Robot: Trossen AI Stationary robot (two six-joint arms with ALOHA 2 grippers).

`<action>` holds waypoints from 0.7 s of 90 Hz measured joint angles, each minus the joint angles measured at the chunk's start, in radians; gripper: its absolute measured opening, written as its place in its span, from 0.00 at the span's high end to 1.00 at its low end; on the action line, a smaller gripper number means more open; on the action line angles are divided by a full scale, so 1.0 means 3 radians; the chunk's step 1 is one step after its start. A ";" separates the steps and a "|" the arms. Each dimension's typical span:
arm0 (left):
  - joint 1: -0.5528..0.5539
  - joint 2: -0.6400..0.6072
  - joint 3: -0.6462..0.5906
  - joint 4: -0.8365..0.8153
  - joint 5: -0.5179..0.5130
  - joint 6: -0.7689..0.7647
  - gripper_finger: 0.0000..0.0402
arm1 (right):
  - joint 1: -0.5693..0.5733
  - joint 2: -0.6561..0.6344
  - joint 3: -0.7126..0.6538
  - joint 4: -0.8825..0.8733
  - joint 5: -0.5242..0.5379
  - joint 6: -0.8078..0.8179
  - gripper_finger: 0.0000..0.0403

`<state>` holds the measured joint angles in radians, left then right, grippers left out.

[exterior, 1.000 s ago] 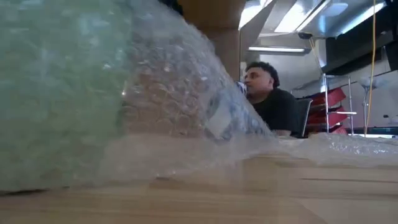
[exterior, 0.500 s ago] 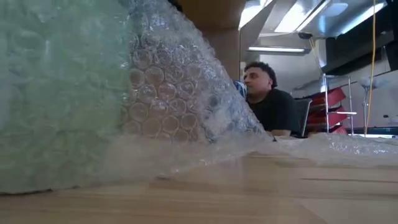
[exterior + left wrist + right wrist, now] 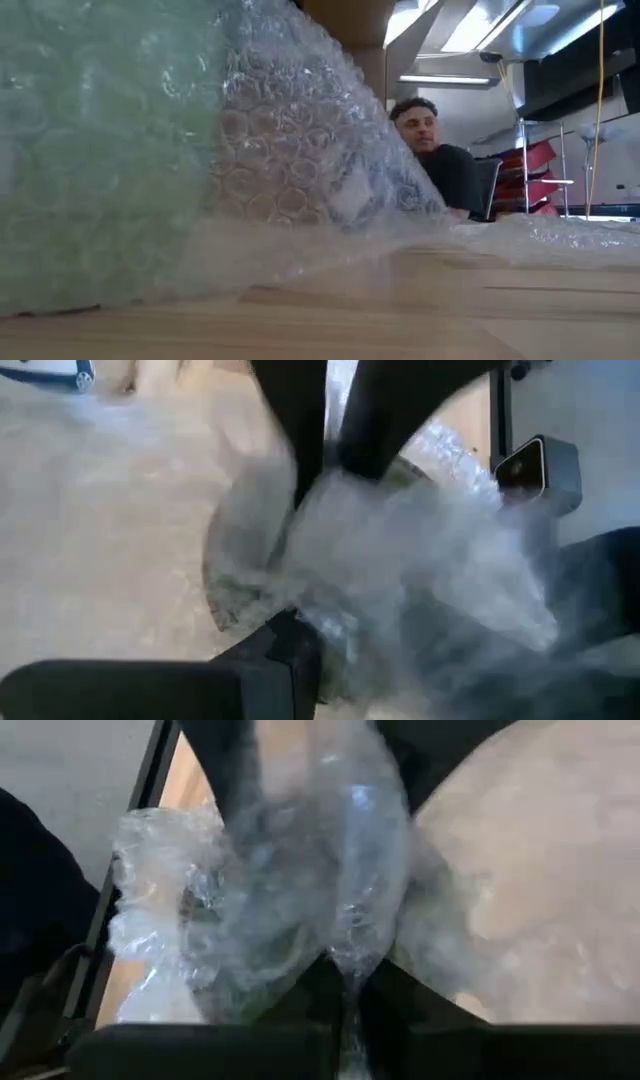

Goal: Wrap mug
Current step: Wrap the green mug with the left side transparent bubble wrap

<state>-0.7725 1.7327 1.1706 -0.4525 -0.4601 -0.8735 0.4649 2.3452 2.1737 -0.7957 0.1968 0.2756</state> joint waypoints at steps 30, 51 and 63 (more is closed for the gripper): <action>0.0001 0.0006 -0.0009 0.0008 0.0022 0.0000 0.72 | -0.0004 -0.0034 0.0528 -0.0855 0.0019 0.0042 0.99; -0.0003 0.0018 -0.0021 -0.0019 0.0020 -0.0008 0.72 | -0.0003 0.0174 0.0271 -0.0093 -0.0281 0.0049 0.99; -0.0009 -0.0025 -0.0023 -0.0011 -0.0017 -0.0003 0.72 | 0.0004 0.0261 0.0204 -0.0098 -0.0212 0.0138 0.99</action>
<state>-0.7753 1.7252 1.1637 -0.4556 -0.4651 -0.8745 0.4660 2.4235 2.2349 -0.8252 0.1333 0.3171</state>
